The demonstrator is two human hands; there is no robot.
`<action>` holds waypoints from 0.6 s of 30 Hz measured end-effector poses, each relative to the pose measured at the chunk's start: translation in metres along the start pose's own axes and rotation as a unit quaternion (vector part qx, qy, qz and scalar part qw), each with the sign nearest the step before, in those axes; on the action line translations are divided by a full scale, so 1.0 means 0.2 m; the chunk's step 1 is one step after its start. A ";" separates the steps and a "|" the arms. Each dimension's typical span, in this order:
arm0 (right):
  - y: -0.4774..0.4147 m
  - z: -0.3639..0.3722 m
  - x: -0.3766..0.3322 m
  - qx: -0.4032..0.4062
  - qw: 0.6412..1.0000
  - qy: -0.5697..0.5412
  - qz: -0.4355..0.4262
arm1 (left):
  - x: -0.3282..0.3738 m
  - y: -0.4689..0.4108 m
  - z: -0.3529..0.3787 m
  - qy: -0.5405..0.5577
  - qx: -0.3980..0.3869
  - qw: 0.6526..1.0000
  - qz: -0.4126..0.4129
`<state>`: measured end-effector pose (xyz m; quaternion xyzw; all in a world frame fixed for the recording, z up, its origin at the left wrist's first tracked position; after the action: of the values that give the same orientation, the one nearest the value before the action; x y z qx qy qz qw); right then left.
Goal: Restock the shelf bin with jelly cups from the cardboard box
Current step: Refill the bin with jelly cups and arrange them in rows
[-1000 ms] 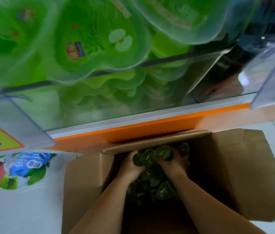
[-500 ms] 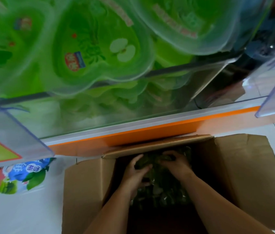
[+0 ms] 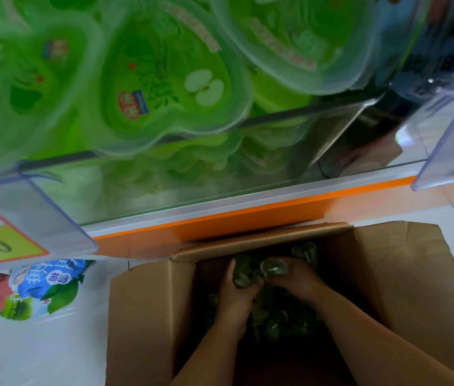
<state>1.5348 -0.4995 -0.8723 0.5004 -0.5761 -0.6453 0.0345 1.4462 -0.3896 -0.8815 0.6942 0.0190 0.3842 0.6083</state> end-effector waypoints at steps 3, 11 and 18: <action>0.01 0.03 0.05 -0.026 0.998 -0.055 0.034 | 0.01 -0.03 0.00 -0.008 -0.005 1.000 -0.025; 0.04 0.02 0.13 0.003 0.982 -0.175 0.074 | 0.05 -0.03 -0.05 -0.001 0.000 0.999 -0.034; 0.28 -0.07 -0.01 -0.010 0.990 -0.139 0.028 | 0.15 0.18 -0.12 -0.095 -0.038 0.994 0.035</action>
<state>1.5159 -0.5268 -0.8250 0.3888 -0.5829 -0.7131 -0.0234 1.4380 -0.3634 -0.8363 0.7041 -0.0778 0.3385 0.6194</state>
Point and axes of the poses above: each hand's wrist, its own y-axis away from the middle knuckle, its own z-axis out of the palm, x = y × z, the point moved 7 cm from there along -y, towards the middle knuckle, and after that the axes turned 1 degree about -x, right-handed, at the moved point
